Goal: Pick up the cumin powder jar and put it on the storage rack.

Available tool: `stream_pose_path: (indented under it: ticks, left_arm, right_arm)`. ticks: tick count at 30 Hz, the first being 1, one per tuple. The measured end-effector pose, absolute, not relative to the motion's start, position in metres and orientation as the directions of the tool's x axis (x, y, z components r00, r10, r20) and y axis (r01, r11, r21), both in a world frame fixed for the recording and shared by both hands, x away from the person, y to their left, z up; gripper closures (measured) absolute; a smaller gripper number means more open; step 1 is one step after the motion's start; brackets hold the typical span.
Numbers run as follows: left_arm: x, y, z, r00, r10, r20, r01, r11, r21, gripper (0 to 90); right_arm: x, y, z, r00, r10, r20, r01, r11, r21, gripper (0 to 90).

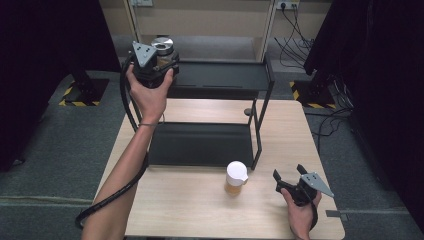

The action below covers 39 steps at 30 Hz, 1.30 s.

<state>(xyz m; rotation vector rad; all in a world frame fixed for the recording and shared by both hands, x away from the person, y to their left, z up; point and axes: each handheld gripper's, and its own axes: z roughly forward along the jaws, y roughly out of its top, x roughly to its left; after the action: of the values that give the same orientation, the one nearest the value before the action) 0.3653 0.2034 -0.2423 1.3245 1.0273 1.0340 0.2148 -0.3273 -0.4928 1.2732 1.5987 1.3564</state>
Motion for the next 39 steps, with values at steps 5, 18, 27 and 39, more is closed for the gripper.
stream_pose_path:
  ticks: [5, 18, 27, 39]
  left_arm:
    - [0.367, 0.206, -0.244, 0.252, 0.967, -0.034, 0.014, 0.031, 0.999, 30.7]
    - [0.368, 0.207, -0.246, 0.258, 0.965, -0.036, 0.007, 0.036, 0.999, 30.6]
    - [0.366, 0.206, -0.248, 0.255, 0.966, -0.044, -0.011, 0.048, 0.999, 20.9]
    - [0.350, 0.200, -0.255, 0.232, 0.973, -0.007, -0.090, 0.028, 0.996, 1.2]
  right_arm:
    - [0.215, -0.327, -0.493, -0.296, 0.951, 0.092, 0.246, -0.017, 0.969, 3.2]
    - [0.215, -0.327, -0.493, -0.296, 0.951, 0.092, 0.247, -0.017, 0.969, 3.1]
    - [0.215, -0.327, -0.493, -0.296, 0.951, 0.092, 0.247, -0.016, 0.969, 3.1]
    - [0.215, -0.328, -0.492, -0.297, 0.950, 0.093, 0.250, -0.017, 0.968, 3.1]
